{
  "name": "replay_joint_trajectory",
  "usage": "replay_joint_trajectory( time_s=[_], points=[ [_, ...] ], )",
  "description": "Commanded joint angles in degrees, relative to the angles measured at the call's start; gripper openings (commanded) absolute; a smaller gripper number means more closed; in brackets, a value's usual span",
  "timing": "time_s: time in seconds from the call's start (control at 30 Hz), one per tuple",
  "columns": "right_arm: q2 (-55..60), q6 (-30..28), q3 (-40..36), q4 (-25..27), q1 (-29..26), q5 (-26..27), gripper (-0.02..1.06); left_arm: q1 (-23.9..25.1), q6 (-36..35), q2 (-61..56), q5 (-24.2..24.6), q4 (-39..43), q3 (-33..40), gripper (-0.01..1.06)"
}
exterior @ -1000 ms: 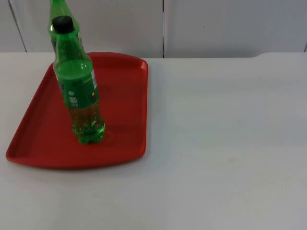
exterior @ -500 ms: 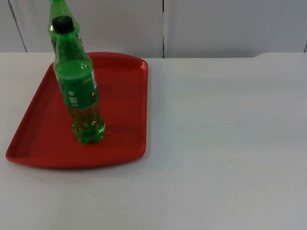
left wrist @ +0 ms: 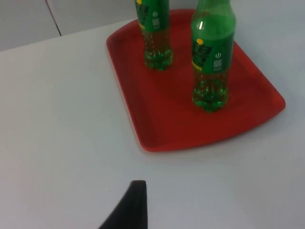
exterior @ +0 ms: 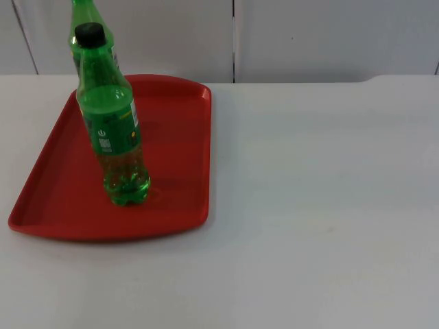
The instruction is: Place the bottle upright on the tray.
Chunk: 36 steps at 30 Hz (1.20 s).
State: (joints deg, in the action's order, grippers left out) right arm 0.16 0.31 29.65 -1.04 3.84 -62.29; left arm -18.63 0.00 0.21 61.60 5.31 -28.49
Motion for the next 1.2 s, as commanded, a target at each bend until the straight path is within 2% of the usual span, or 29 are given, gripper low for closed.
replay_joint_trajectory(
  time_s=[0.0,1.17],
  points=[
    [-0.2,0.1,-0.2,0.1,-1.8,0.5,1.05,-0.4,-0.3,-0.2,-0.2,0.3,0.3,1.05],
    [-0.2,0.1,-0.2,0.1,-2.5,0.5,1.05,-0.4,-0.3,-0.2,-0.2,0.3,0.3,1.05]
  ],
)
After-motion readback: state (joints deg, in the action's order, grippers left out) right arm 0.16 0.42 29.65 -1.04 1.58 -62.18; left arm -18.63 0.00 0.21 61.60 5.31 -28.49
